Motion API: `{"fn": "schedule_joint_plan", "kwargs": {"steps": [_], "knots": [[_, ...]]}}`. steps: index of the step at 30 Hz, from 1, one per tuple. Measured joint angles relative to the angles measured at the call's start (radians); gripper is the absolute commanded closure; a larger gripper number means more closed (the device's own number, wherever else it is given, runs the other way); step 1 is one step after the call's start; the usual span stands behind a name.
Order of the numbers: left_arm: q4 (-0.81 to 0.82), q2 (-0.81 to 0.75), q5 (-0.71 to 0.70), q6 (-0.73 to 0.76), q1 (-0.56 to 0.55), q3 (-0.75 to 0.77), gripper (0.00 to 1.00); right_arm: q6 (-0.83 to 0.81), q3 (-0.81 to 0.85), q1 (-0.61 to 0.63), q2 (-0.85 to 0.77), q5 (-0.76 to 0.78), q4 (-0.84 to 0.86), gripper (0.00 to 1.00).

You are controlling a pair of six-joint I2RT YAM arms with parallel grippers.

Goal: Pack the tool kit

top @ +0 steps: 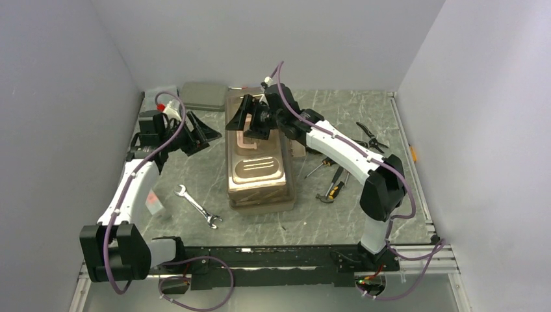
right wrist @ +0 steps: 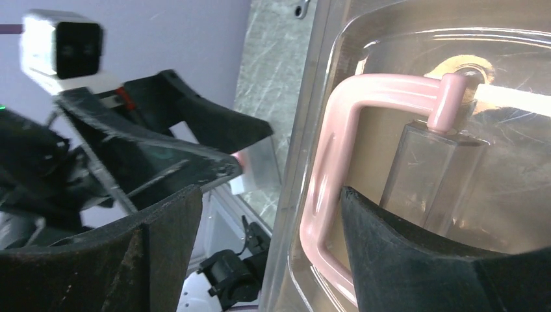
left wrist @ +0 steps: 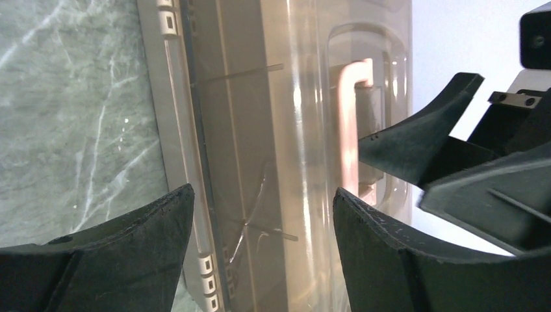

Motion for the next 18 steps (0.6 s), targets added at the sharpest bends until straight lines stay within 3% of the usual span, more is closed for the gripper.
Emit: {"fn": "schedule_joint_plan", "kwargs": {"steps": [9, 18], "knots": [[0.048, 0.071, 0.006, -0.028, -0.095, -0.027, 0.22, 0.087, -0.134, -0.048, -0.044, -0.131, 0.187, 0.22], [0.047, 0.083, 0.003, -0.027, -0.107, 0.027, 0.24, 0.144, -0.213, -0.072, -0.058, -0.204, 0.319, 0.22]]}}
